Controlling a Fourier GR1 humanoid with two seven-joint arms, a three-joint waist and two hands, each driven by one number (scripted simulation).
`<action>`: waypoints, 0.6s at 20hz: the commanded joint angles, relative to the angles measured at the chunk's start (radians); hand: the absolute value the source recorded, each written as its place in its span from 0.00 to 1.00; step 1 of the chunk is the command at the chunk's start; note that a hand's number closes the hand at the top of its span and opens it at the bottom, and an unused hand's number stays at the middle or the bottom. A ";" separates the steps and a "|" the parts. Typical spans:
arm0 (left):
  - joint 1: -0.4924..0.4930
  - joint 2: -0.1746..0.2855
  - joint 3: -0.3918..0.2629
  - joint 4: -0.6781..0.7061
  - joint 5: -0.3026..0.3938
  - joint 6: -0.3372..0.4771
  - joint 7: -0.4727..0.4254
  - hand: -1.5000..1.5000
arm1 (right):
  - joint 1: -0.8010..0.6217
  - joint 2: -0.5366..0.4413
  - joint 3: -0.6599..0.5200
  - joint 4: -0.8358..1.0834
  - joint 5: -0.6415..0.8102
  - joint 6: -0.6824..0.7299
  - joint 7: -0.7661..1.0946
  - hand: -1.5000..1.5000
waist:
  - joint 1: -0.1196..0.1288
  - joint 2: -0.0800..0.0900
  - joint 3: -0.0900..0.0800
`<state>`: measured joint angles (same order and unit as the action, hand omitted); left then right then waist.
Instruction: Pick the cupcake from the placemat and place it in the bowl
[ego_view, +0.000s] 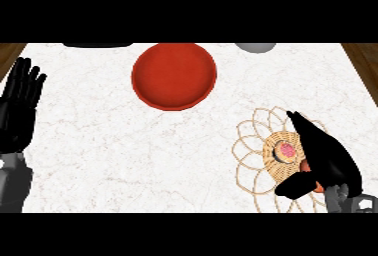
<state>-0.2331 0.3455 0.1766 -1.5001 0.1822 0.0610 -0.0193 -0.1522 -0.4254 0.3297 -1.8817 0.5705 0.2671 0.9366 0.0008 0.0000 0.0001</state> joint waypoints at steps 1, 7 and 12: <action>0.000 0.005 0.034 0.004 0.013 -0.032 0.003 0.50 | 0.060 0.015 -0.035 0.029 0.043 0.014 -0.072 0.00 | -0.002 0.000 0.000; 0.029 -0.010 0.034 -0.039 -0.013 -0.026 0.001 0.50 | 0.000 0.083 -0.054 0.172 0.102 0.009 -0.110 0.00 | 0.003 0.000 0.000; -0.004 -0.016 0.045 -0.017 -0.017 -0.044 0.019 0.50 | 0.026 0.113 -0.093 0.219 0.141 0.007 -0.193 0.00 | 0.000 0.000 0.000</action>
<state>-0.2352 0.3243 0.2059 -1.5162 0.1619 0.0393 -0.0032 -0.1212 -0.3312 0.2756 -1.7360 0.6839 0.2860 0.8142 0.0006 -0.0001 0.0000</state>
